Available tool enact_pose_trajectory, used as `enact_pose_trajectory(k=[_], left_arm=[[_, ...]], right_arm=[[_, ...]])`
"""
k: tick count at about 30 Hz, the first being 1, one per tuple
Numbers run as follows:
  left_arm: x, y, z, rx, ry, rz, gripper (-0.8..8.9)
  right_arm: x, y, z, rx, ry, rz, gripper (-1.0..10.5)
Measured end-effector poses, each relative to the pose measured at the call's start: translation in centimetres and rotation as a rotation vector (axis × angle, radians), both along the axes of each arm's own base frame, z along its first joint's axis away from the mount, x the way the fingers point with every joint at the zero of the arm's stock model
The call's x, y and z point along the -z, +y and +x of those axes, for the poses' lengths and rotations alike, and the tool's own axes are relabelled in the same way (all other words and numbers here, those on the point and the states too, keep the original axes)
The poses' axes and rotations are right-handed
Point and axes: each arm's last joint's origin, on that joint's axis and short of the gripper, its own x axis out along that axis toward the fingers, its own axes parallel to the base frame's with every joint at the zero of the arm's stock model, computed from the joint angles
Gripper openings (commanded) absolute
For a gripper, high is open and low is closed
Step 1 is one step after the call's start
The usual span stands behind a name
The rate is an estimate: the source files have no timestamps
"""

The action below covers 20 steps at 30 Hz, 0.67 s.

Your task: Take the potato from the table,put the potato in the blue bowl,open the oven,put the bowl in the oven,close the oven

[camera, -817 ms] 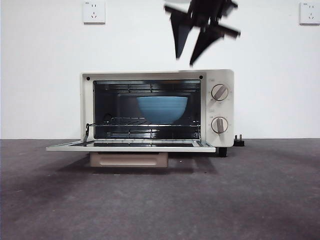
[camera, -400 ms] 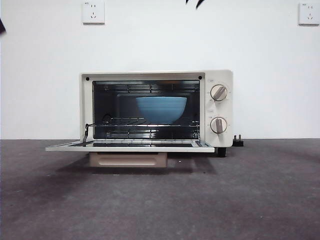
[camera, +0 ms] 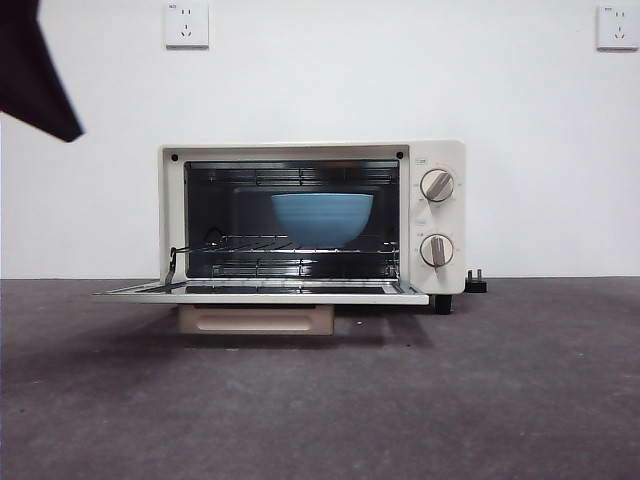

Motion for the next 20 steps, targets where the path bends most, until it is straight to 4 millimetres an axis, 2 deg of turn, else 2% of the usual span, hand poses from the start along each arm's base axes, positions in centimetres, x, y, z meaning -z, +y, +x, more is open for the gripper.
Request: enact_pose_trajectory(k=[5, 11, 17, 20], left_arm=[[0.9, 1.6, 3.0, -0.022, 0.048, -0.140, -0.08], [3.6, 4.4, 6.3, -0.137, 0.172, -0.195, -0.08], [6.9, 6.9, 9.0, -0.204, 0.284, -0.282, -0.08], [8.5, 7.7, 9.9, -0.243, 0.342, -0.288, -0.08]], right_arm=[[1.3, -2.8, -1.8, 0.036, 0.065, -0.082, 0.0], [4.5, -6.5, -2.9, 0.052, 0.187, -0.121, 0.0], [6.1, -10.6, -4.2, 0.074, 0.123, -0.028, 0.0], [7.1, -12.0, -5.3, 0.105, 0.099, -0.014, -0.1]])
